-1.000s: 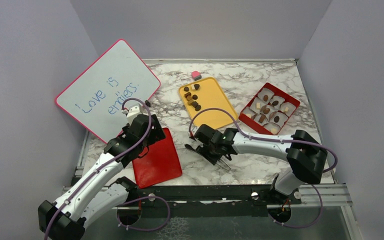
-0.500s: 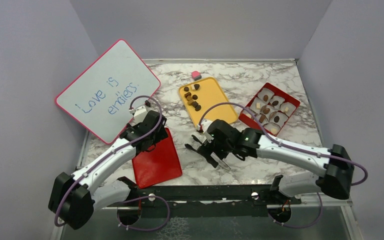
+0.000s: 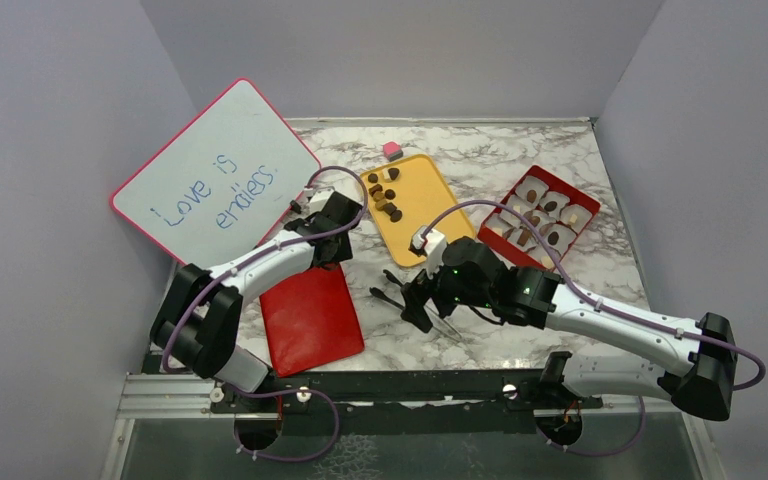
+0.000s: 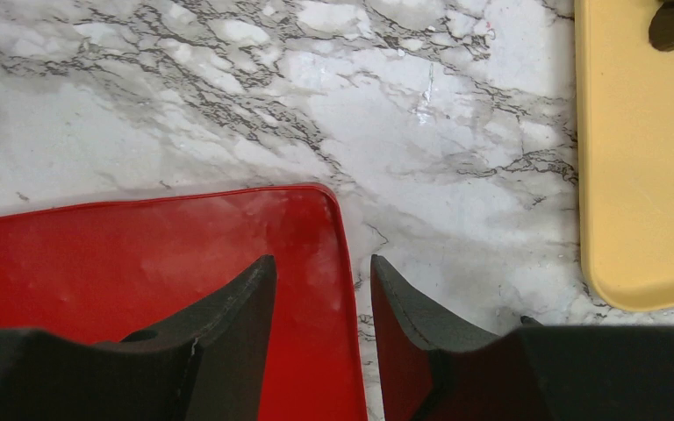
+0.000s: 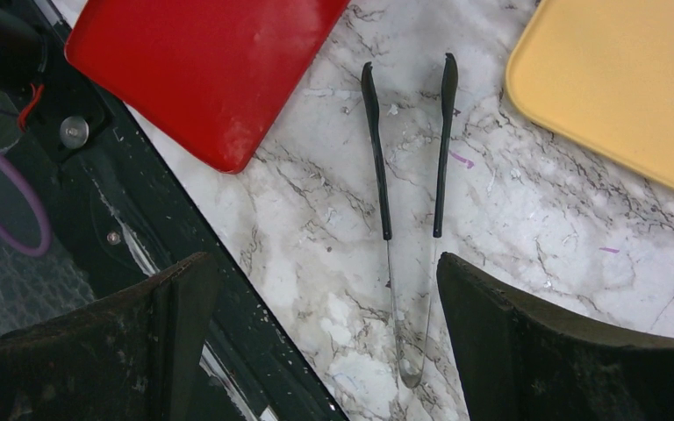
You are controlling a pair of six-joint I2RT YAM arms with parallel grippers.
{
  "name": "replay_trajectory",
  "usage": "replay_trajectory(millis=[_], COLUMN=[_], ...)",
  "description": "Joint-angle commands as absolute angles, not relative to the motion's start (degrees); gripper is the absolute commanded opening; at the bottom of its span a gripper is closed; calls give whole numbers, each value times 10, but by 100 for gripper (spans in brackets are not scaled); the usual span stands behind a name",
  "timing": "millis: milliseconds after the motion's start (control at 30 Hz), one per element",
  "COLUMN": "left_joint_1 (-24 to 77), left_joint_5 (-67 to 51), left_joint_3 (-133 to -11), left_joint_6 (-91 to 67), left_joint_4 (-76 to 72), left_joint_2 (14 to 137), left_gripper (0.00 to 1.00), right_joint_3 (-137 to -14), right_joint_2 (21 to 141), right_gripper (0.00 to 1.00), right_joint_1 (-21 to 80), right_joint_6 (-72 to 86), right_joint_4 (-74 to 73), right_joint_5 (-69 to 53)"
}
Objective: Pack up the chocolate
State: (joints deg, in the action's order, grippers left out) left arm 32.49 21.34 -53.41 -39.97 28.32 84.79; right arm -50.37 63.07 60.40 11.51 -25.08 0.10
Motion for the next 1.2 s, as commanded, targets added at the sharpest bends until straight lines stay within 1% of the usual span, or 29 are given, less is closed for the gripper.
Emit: replay_trajectory(millis=[0,400,633,767,867,967,1000,1033,1167], left_joint_1=[326,325,325,324,324,323,321,320,317], left_joint_5=[191,180,182,179,177,176,175,173,168], left_joint_3=[-558,-547,-537,-536,-531,-529,-529,-530,-540], left_joint_6=[-349,-345,-345,-348,-351,-351,-351,-350,-349], left_joint_4=[265,250,245,245,247,249,251,254,275], left_joint_2=[885,938,959,972,975,971,967,962,925], left_gripper=[44,39,33,28,21,8,2,0,0], right_joint_3=[-486,-481,-470,-463,-459,-460,-462,-465,-463], right_joint_2=[635,647,642,638,635,633,633,633,623], right_gripper=[100,100,100,100,100,100,100,100,100], right_joint_1=[607,607,607,607,607,607,607,607,607], right_joint_6=[126,118,124,127,129,136,140,145,167], right_joint_4=[-211,-201,-198,-197,-195,-191,-190,-188,-160], right_joint_5=[-20,-22,-22,-20,-16,-15,-14,-12,-24])
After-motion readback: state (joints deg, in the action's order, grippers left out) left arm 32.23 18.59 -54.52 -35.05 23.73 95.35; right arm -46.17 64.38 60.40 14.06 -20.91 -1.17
